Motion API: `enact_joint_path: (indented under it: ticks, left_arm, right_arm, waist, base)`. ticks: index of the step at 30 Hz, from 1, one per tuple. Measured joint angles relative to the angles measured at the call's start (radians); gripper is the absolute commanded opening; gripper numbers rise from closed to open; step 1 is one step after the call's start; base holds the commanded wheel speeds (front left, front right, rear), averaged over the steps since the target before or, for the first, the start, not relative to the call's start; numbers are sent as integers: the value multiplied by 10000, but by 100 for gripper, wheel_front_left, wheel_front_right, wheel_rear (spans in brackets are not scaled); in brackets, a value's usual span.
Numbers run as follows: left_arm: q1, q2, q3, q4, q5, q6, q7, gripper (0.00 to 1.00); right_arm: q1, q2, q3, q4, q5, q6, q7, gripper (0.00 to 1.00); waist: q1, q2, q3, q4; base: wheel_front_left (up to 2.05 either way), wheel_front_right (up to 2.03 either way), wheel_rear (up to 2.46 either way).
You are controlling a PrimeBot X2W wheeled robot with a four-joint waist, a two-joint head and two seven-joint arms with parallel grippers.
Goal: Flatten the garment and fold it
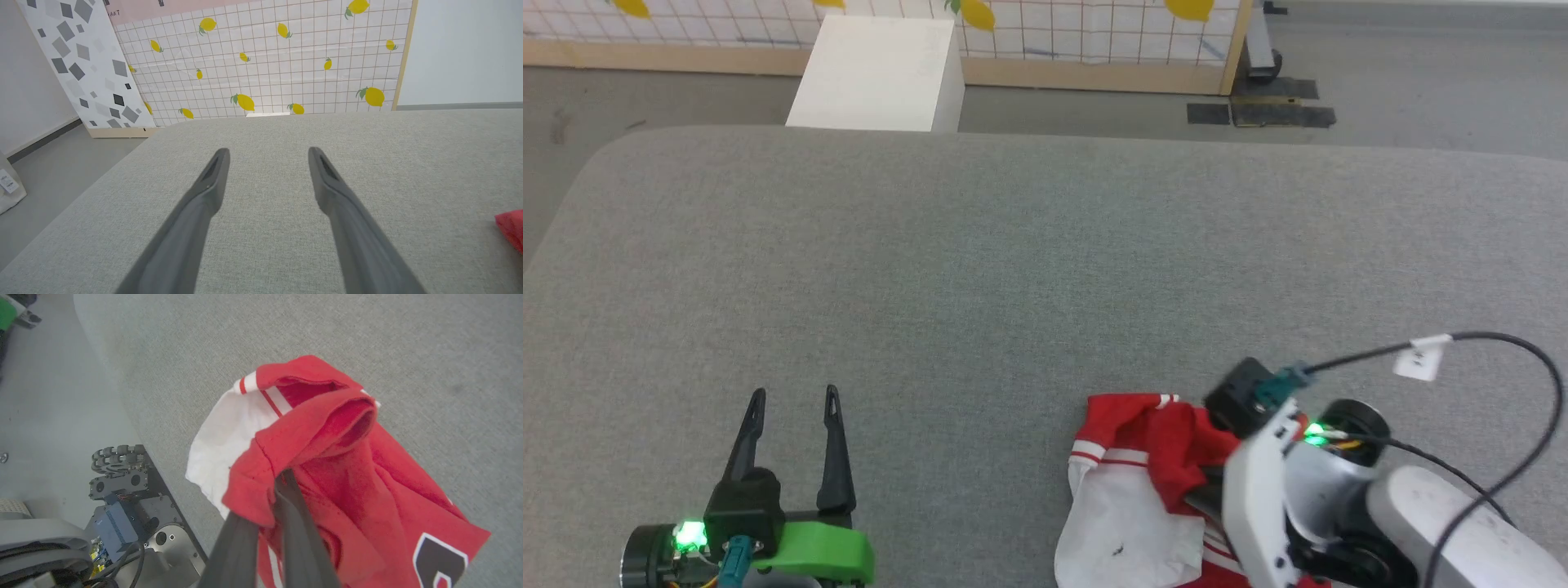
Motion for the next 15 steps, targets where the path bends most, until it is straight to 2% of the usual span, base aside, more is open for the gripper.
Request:
enact_joint_path:
  ticks: [8,11,15]
  left_arm:
    - [-279,-94,-35,165,-2,13,0,100]
    - [-357,-119,-75,236,-2,17,0,100]
    - [-365,-146,-67,316,-2,59,0,100]
  right_arm:
    - [-1445,1227,1369,2558,163,0,-341,0]
    - [-1722,1530,1816,3720,119,0,-481,0]
    - [-1983,1864,2290,4638,190,2,-832,0]
  waist:
    - [0,0,300,254]
    - [0,0,366,342]
    - [0,0,359,387]
  base:
    - [0,0,0]
    - [0,0,0]
    - [0,0,0]
